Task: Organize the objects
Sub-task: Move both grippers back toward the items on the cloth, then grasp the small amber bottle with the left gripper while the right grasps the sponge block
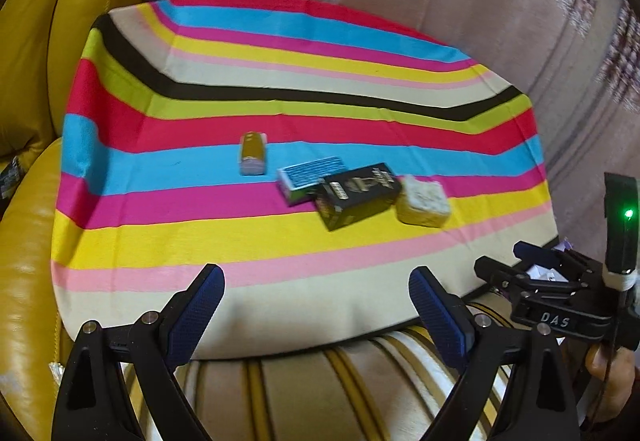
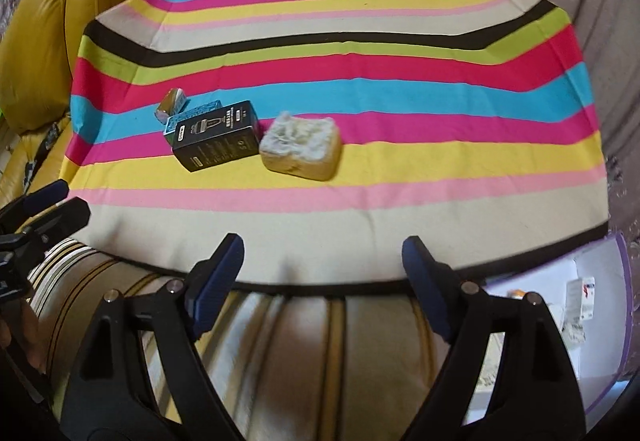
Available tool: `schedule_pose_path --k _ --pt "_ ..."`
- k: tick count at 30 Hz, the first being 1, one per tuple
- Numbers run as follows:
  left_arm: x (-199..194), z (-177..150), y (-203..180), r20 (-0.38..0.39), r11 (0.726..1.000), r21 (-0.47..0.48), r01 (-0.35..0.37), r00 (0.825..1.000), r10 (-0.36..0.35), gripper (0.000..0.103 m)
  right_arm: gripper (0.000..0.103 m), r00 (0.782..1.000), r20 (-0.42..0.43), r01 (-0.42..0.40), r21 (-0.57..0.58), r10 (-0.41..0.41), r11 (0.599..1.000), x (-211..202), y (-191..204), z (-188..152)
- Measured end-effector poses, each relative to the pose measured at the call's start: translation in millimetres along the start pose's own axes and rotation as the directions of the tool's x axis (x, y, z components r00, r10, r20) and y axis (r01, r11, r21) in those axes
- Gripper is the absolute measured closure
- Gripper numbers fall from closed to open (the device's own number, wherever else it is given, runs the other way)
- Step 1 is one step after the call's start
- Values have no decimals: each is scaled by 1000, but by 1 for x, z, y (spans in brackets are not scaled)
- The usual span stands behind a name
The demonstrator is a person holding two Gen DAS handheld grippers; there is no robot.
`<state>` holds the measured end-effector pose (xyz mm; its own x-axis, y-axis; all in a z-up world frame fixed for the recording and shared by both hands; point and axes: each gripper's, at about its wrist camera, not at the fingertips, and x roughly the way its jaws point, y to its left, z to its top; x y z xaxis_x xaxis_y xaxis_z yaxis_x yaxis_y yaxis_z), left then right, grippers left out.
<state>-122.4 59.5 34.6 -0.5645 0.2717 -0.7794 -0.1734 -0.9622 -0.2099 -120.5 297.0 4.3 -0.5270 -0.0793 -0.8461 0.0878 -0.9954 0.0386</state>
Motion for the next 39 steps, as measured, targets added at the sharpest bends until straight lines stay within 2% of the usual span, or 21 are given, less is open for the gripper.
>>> schedule_pose_path --k 8,17,29,35,37,39 --pt "19 18 19 -26 999 -31 -34 999 33 8 19 1000 -17 12 -6 -12 1000 36 19 24" --pt "48 46 32 -44 997 -52 -56 998 54 9 19 999 -33 30 20 -29 999 71 22 46" --pt "113 88 50 -89 990 -102 -93 992 84 40 19 998 -20 57 24 -56 998 92 16 59" --pt "137 89 52 -106 991 -86 -104 990 94 58 19 997 -10 73 8 -73 997 95 16 61" --pt "141 87 53 -107 992 -76 -103 990 95 70 20 997 -4 80 -2 -80 997 95 16 61" --pt "142 86 53 -92 992 -57 -115 990 109 73 26 997 -2 77 -11 -77 997 97 17 62"
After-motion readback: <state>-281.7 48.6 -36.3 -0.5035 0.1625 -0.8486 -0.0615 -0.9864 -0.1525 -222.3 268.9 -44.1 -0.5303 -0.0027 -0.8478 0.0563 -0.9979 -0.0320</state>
